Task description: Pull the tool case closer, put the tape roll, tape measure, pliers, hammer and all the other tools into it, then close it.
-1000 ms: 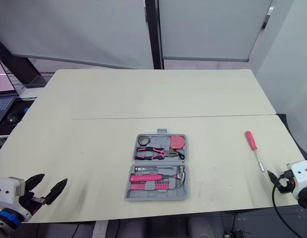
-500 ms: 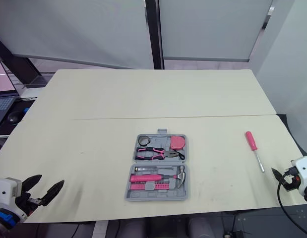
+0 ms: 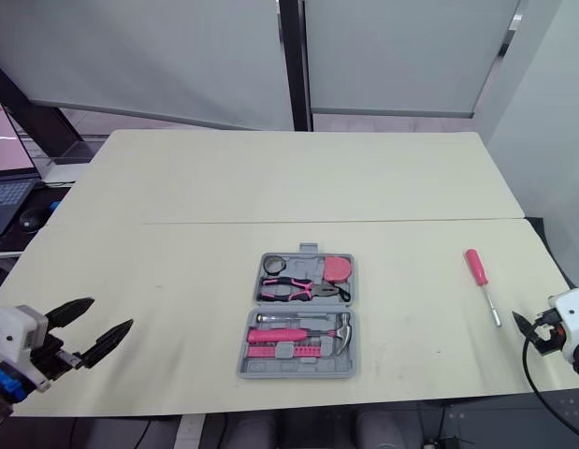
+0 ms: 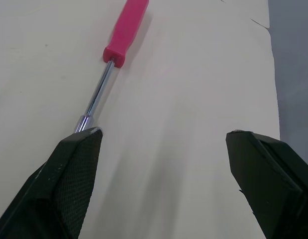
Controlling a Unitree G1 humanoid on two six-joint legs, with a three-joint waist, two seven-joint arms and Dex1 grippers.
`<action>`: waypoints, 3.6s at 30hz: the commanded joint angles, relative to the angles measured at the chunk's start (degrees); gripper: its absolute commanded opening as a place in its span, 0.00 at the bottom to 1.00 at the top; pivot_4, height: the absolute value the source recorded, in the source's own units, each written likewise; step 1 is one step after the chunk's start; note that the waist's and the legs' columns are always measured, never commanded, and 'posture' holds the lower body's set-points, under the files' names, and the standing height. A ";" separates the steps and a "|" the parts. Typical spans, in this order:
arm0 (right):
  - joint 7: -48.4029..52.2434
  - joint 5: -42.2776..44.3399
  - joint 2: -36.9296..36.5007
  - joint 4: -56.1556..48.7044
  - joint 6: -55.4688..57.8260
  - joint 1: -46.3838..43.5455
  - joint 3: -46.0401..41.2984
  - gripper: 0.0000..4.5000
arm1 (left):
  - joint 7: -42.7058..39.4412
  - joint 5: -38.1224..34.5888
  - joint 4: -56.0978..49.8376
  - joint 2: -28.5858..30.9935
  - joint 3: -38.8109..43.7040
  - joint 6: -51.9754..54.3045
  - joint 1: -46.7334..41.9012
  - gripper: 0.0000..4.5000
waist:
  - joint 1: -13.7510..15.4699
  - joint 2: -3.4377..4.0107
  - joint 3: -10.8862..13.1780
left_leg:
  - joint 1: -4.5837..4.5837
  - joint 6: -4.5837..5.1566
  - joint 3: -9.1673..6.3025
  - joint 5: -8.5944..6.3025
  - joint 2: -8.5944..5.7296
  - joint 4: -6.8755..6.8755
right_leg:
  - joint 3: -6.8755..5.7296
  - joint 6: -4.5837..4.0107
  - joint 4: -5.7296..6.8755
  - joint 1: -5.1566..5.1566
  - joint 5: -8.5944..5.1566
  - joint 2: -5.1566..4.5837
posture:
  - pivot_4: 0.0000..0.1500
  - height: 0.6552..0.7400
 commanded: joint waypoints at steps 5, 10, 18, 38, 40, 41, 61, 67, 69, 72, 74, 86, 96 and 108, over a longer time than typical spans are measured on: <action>0.25 1.50 -1.31 -1.05 0.65 -2.32 -0.86 0.99 | -2.20 -2.67 -10.29 2.23 -5.87 5.06 -6.40 1.00 | 0.01 0.00 0.00 | -0.01 0.00 -0.03 0.00 0.00 0.00 | -0.01 0.12 0.00 0.00 0.31 0.03 | 1.00 1.00; 1.88 2.91 -0.68 -3.58 3.78 -4.37 0.41 0.99 | -4.50 -5.77 -16.64 3.06 -11.47 9.25 -11.72 1.00 | -0.08 0.05 0.01 | -0.01 0.00 -0.02 0.00 0.00 0.00 | 0.00 0.18 0.00 0.01 0.35 0.04 | 1.00 1.00; 1.07 2.29 0.86 -8.40 11.31 -8.14 5.32 0.99 | -7.90 -9.07 -21.35 2.46 -19.09 12.87 -18.68 1.00 | -0.13 0.08 0.01 | -0.02 0.00 -0.08 0.01 0.01 0.01 | -0.01 0.19 0.00 0.01 0.37 0.10 | 1.00 1.00; -16.97 -2.38 9.17 10.23 20.17 -25.84 10.50 0.99 | -5.51 -7.24 -24.31 1.30 -24.64 13.90 -19.95 1.00 | -0.02 0.14 0.05 | -0.12 0.02 -0.13 0.00 -0.01 0.01 | -0.04 0.20 0.00 -0.05 0.40 0.12 | 1.00 1.00; -16.89 -1.89 9.38 10.09 20.52 -25.50 10.12 0.91 | -5.38 -7.19 -24.29 1.20 -24.77 14.03 -20.17 1.00 | -0.04 0.14 0.05 | -0.11 0.01 -0.12 0.01 -0.01 0.03 | -0.02 0.20 0.00 -0.04 0.40 0.12 | 1.00 1.00; -16.81 -1.73 9.40 10.01 20.54 -25.31 10.06 0.87 | -5.35 -7.17 -24.25 1.14 -24.83 14.06 -20.27 1.00 | -0.04 0.14 0.05 | -0.10 0.01 -0.12 0.01 -0.01 0.04 | -0.02 0.20 0.00 -0.03 0.40 0.12 | 1.00 1.00; -17.28 0.66 11.56 5.92 13.95 -21.49 8.79 0.21 | -3.44 -5.87 -23.36 2.00 -20.20 13.55 -18.25 1.00 | -0.05 0.14 0.05 | -0.10 0.01 -0.13 0.01 -0.01 0.04 | -0.01 0.21 0.00 -0.04 0.40 0.13 | 1.00 1.00; -16.46 1.32 12.11 0.03 12.36 -18.01 8.58 0.21 | -2.43 -5.26 -24.42 1.75 -19.03 13.07 -15.85 1.00 | -0.03 0.15 0.05 | -0.11 0.01 -0.13 0.01 0.00 0.03 | 0.00 0.20 0.00 -0.04 0.40 0.13 | 1.00 1.00; -15.53 1.38 12.10 -2.57 12.50 -16.61 8.95 0.21 | -2.19 -4.93 -24.40 1.71 -18.69 12.67 -15.29 1.00 | -0.01 0.15 0.05 | -0.11 0.01 -0.13 0.01 0.00 0.03 | 0.00 0.20 0.00 -0.05 0.40 0.13 | 1.00 1.00; -13.67 1.26 11.52 -5.39 12.37 -14.77 9.35 0.21 | -2.04 -4.63 -24.58 1.53 -18.51 12.25 -14.52 1.00 | 0.01 0.16 0.06 | -0.10 0.01 -0.12 0.01 0.00 0.03 | 0.00 0.20 0.00 -0.05 0.40 0.13 | 1.00 1.00; -12.14 0.88 11.01 -7.38 12.14 -13.75 9.93 0.21 | -2.05 -4.63 -24.64 1.65 -18.26 12.08 -14.22 1.00 | 0.02 0.16 0.06 | -0.11 0.01 -0.12 0.01 0.00 0.03 | 0.00 0.20 0.00 -0.05 0.40 0.13 | 1.00 1.00; 2.63 0.15 3.18 -20.91 7.65 -13.08 16.37 0.21 | -6.75 -2.01 -19.97 3.98 -7.09 6.37 -3.35 1.00 | -0.34 0.26 0.12 | -0.10 0.01 -0.12 0.00 0.02 0.00 | -0.02 0.13 0.00 -0.09 0.35 0.12 | 1.00 1.00; 21.14 1.27 -7.98 -39.29 8.80 -10.85 24.63 0.21 | -12.72 -0.15 -16.75 5.17 -2.65 2.13 6.45 1.00 | 0.08 0.24 0.14 | -0.11 0.01 -0.13 0.00 0.04 -0.01 | -0.08 0.11 -0.01 -0.09 0.26 0.08 | 1.00 1.00; 23.47 -2.67 -5.70 -62.29 37.45 -21.76 45.58 0.21 | -17.33 3.22 -17.85 7.36 -7.05 0.62 10.31 1.00 | 0.13 0.09 0.13 | -0.11 0.00 -0.10 0.00 0.02 0.01 | -0.14 -0.07 -0.01 -0.15 -0.08 -0.04 | 1.00 1.00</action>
